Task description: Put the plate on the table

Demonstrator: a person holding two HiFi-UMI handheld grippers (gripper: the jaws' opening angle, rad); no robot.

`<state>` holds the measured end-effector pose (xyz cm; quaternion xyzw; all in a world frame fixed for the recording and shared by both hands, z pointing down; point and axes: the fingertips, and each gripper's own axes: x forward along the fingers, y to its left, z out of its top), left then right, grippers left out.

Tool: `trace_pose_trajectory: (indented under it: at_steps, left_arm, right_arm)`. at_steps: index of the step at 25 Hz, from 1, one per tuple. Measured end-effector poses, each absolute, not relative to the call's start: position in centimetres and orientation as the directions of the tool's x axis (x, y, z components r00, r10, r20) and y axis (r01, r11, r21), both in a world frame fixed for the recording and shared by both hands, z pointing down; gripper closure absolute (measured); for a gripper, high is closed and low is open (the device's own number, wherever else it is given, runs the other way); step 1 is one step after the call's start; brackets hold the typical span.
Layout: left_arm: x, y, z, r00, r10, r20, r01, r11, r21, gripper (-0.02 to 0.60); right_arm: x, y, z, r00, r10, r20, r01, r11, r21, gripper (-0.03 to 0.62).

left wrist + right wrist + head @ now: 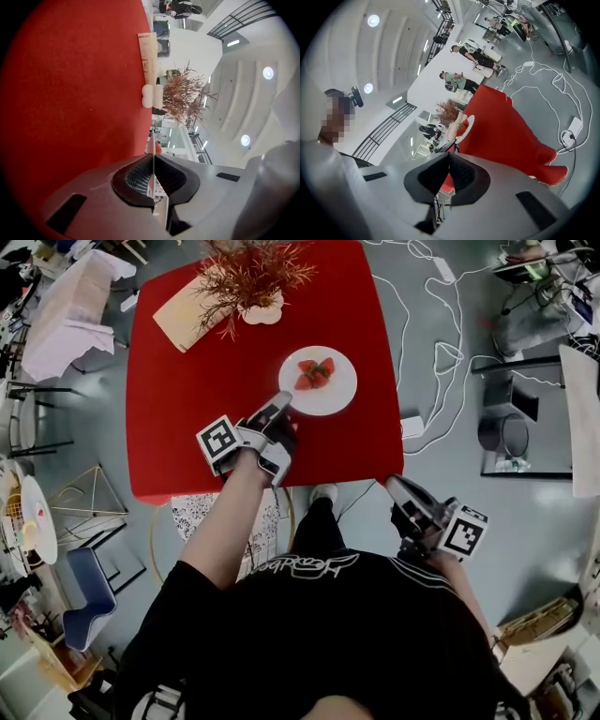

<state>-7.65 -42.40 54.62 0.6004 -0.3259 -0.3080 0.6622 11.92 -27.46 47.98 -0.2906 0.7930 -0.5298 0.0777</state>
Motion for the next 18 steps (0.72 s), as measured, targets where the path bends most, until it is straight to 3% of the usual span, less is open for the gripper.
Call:
trace_pose_trajectory:
  at_steps: [18]
  left_arm:
    - [-8.2,-41.9,58.9,0.571,-0.787,0.233,-0.098,0.216,0.971,0.563]
  right_arm:
    - [11.6,-27.6,49.2,-0.827,-0.535,0.172,-0.332,0.218,-0.918,0.586]
